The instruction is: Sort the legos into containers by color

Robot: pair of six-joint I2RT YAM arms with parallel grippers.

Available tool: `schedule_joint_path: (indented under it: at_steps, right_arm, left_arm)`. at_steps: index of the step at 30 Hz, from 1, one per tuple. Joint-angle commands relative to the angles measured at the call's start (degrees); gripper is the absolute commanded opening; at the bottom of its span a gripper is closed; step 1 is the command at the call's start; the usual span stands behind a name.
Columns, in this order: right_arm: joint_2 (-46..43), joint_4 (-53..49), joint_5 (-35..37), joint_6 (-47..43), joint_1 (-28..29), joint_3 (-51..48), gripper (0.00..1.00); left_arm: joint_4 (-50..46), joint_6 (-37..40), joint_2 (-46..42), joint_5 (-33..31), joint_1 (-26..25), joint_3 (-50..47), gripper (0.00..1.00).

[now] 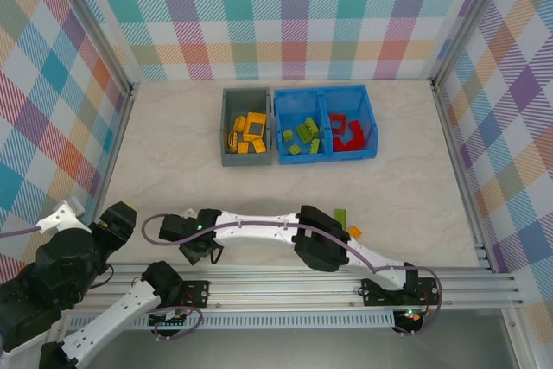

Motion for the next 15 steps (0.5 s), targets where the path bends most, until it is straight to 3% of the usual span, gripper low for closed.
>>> schedule_joint_path:
  at_steps: [1, 10, 15]
  right_arm:
    - [0.9, -3.2, 0.9, 0.7, -0.3, 1.7, 0.58]
    - [-4.2, 0.2, 1.5, 1.6, -0.7, -4.2, 0.39]
    - [-12.3, 4.0, 2.0, 1.7, -2.2, -12.0, 0.34]
  left_arm:
    - [1.0, 1.4, 1.4, -0.3, -0.3, 1.3, 0.6]
    - [2.4, 3.3, 2.8, 0.6, -0.2, 1.3, 0.61]
    - [7.4, 9.7, 6.7, 8.6, -0.2, 2.4, 0.62]
